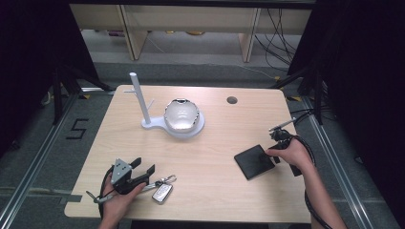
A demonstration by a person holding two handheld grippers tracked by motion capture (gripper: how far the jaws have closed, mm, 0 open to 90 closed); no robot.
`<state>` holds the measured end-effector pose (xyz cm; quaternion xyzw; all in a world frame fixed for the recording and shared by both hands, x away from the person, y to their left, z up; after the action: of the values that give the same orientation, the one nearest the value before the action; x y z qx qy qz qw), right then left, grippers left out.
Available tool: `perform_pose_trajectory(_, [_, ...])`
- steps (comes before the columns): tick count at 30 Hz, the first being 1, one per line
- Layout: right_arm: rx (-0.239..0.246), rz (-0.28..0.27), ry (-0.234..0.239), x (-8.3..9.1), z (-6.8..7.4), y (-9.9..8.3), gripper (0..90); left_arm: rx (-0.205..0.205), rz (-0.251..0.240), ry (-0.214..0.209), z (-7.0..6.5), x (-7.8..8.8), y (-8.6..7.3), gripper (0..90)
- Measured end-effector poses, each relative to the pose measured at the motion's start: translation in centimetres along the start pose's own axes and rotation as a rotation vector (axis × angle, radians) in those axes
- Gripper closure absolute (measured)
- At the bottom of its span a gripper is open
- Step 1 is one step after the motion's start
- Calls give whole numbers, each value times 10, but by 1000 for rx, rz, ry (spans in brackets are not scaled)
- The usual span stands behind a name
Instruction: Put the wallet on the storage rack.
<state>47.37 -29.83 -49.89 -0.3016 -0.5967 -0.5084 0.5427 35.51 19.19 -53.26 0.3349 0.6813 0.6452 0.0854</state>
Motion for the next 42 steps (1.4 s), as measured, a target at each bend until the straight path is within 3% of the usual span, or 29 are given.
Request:
perform_pose_trajectory(4, [16,14,-6,-1,0,2,556,1,1,-1,0,0,0,353])
perform_pose_trajectory(5, [63,-12,0,-3,-2,3,556,1,0,-1,0,0,0,353])
perform_pose_trajectory(7, [3,47,6,-1,2,3,551,1,-2,-1,0,0,0,352])
perform_pose_trajectory(17, [8,72,54,-4,-4,7,550,0,-1,-4,-1,-1,0,353])
perform_pose_trajectory(19, [20,91,79,-6,-6,8,596,-2,5,-1,-1,-1,0,354])
perform_pose_trajectory(20, [54,63,98,-8,-10,9,601,-1,7,0,-1,0,0,355])
perform_pose_trajectory(21, [41,47,137,-9,-11,9,612,-1,7,0,-1,-1,0,355])
perform_pose_trajectory(24, [28,60,134,-9,-10,9,626,-1,6,0,-1,0,0,355])
perform_pose_trajectory(28, [55,56,139,-9,-9,9,662,-2,1,-5,-1,-1,0,354])
perform_pose_trajectory(29, [71,74,106,-8,-9,9,670,-2,0,-5,-1,-1,0,354])
perform_pose_trajectory(30, [19,98,130,-7,-7,8,685,-2,-1,-5,-1,-1,0,354])
perform_pose_trajectory(32, [17,85,125,-6,-7,8,725,0,-1,-5,-1,-1,0,355])
perform_pose_trajectory(34, [42,86,69,-4,-4,9,743,-1,1,-6,-1,-1,0,355])
perform_pose_trajectory(36, [102,71,72,-4,-4,10,763,0,-2,-6,-1,-1,0,355])
perform_pose_trajectory(38, [112,90,66,-3,-3,12,776,4,-1,-3,-1,0,0,354])
perform_pose_trajectory(40, [148,79,47,-4,-1,12,786,5,-1,-2,0,0,0,353])
perform_pose_trajectory(42, [151,64,30,-2,2,13,798,4,3,-2,0,0,0,354])
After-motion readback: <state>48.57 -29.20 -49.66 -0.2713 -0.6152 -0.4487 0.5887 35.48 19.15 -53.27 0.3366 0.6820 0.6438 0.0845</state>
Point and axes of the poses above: each handheld gripper's, and its own axes: x roughly backward along the jaws, y roughly out of its top, z roughly to its left, the point moved 3 cm from there along -x, roughly forward along the jaws, and after that the axes turned 7 degrees about -y, right-handed, at the moved point
